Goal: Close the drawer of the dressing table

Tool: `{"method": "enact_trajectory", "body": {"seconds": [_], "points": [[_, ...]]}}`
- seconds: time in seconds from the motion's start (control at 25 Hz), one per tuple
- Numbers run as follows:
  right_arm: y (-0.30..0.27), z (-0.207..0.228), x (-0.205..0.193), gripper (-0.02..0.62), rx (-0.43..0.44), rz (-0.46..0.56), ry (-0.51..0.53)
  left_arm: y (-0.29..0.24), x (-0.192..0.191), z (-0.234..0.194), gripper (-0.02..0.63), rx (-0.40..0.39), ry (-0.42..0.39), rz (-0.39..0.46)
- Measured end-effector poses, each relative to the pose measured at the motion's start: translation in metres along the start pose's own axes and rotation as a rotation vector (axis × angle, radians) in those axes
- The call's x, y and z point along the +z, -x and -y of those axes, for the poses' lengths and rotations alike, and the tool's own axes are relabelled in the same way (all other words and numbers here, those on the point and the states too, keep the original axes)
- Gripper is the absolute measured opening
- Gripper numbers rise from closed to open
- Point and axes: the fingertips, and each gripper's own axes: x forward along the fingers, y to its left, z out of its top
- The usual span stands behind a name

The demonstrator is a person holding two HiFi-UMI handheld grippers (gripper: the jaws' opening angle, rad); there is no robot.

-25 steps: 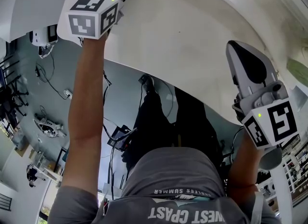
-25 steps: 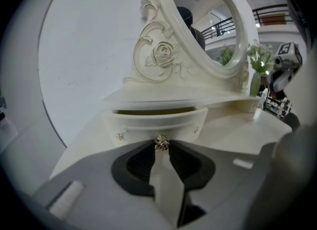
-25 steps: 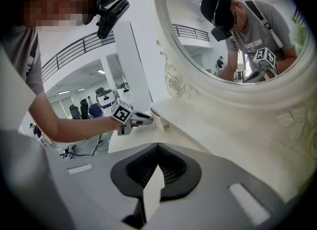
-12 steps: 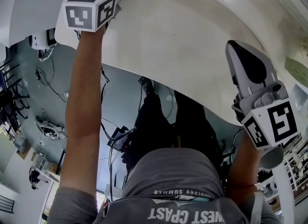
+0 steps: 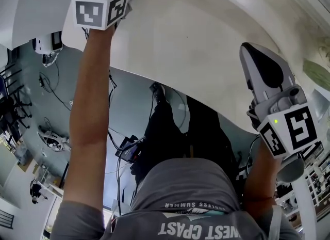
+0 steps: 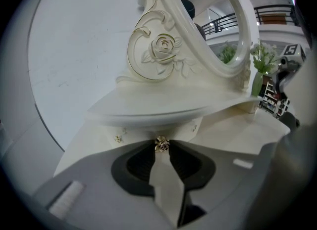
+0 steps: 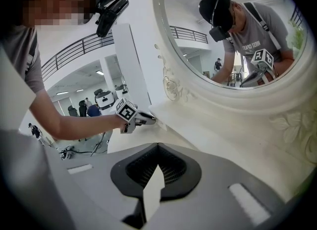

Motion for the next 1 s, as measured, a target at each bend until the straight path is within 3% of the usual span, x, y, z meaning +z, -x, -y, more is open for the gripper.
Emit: {"method": "enact_trajectory", "body": {"seconds": [0.16,0.28,0.52,0.6,0.8,1.0], "points": [[0.009,-0.007,0.008,0.002,-0.003,0.021,0.014,0.003,0.000,0.004,0.094,0.006,0.016,-0.018],[0.020,-0.012,0.014,0.002,-0.008,0.038,0.023,0.011,-0.005,0.014,0.161,0.001,0.032,-0.037],[0.042,-0.020,0.042,0.002,-0.031,0.092,0.054,0.042,0.002,0.020,0.199,0.015,0.026,-0.042],[0.051,-0.027,0.052,0.002,-0.034,0.111,0.066,0.058,0.007,0.023,0.171,0.008,0.023,-0.033],[0.079,-0.049,0.071,0.002,-0.034,0.161,0.143,0.113,0.032,0.046,0.012,0.003,-0.003,0.051],[0.117,-0.074,0.102,0.002,-0.040,0.236,0.222,0.188,0.080,0.080,0.003,0.000,-0.074,0.180]]}}
